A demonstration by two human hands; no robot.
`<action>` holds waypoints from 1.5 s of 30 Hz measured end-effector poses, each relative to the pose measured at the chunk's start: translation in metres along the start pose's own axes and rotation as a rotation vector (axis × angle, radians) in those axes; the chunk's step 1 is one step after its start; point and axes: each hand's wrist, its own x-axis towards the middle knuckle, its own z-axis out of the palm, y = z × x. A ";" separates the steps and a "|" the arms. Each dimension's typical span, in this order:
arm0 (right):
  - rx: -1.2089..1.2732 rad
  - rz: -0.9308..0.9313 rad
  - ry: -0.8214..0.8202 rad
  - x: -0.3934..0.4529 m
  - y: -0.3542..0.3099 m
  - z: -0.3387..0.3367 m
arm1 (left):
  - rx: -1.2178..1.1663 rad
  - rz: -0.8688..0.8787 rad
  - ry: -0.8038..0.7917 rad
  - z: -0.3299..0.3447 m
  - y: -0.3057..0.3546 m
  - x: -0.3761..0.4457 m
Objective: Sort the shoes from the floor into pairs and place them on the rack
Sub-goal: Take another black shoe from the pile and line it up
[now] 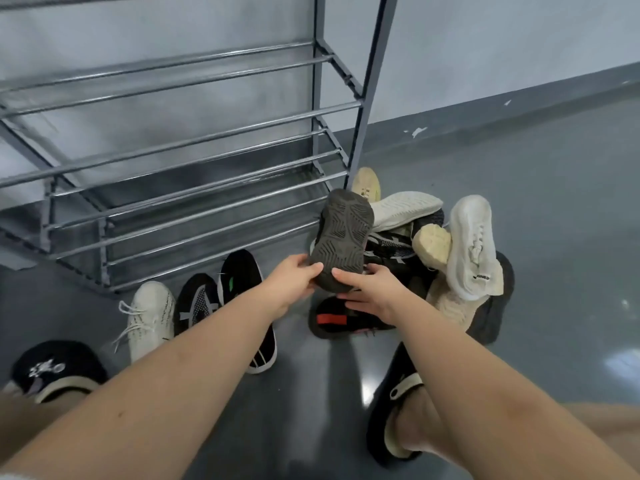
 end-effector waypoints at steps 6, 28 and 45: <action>-0.172 0.080 -0.187 -0.022 -0.001 0.049 | -0.008 0.003 -0.004 -0.059 -0.014 -0.051; 0.160 0.217 -0.082 -0.042 0.003 0.152 | 0.501 0.421 0.176 -0.122 -0.037 -0.091; -0.029 0.049 -0.194 -0.025 0.000 0.143 | -0.178 0.050 0.025 -0.124 -0.039 -0.077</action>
